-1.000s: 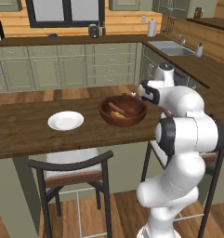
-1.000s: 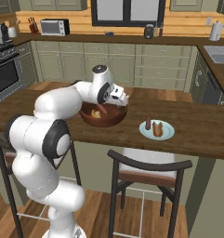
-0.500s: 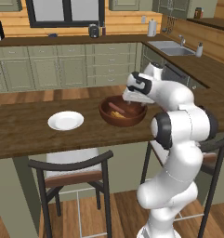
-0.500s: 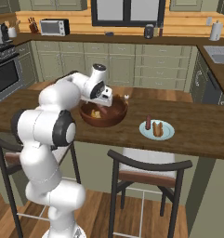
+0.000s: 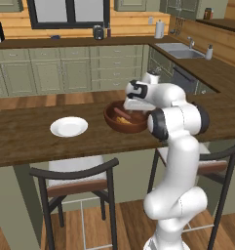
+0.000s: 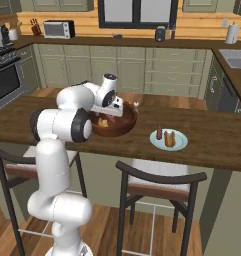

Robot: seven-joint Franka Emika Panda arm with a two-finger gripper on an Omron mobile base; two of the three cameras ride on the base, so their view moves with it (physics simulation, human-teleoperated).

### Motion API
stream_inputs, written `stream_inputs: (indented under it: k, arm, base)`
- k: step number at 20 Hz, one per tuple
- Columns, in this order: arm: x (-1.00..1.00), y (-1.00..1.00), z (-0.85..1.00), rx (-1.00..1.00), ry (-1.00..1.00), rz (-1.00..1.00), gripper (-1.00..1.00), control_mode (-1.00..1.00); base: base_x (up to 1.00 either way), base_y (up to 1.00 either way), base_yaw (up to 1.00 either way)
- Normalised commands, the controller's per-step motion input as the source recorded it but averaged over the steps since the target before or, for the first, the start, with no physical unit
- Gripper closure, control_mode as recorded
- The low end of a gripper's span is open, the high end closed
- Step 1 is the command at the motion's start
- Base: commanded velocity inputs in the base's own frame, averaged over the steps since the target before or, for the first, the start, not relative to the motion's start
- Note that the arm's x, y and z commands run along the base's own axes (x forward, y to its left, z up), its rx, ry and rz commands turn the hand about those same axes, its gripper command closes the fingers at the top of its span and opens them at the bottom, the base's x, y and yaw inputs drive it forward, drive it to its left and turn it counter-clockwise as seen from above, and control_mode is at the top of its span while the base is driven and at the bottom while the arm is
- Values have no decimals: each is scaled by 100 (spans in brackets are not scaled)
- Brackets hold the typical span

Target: Place one bun and one sausage from the bowl on each plate.

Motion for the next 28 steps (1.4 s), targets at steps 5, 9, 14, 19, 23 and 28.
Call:
stream_inputs:
  k: [5,9,14,19,23,28]
  arm:
    - [21,41,-39,0,21,9,-100,-100]
    - [5,11,-37,-3,7,15,-100,-100]
    - [11,-12,-41,-2,0,18,-100,-100]
    - [0,2,-48,0,0,7,-100,-100]
    - [26,25,-30,0,-3,0,-100,-100]
    - [6,13,-39,-1,-5,-1,-100,-100]
  base:
    - [0,0,0]
    - [0,0,0]
    - [0,0,0]
    - [0,0,0]
    - [0,0,0]
    - [0,0,0]
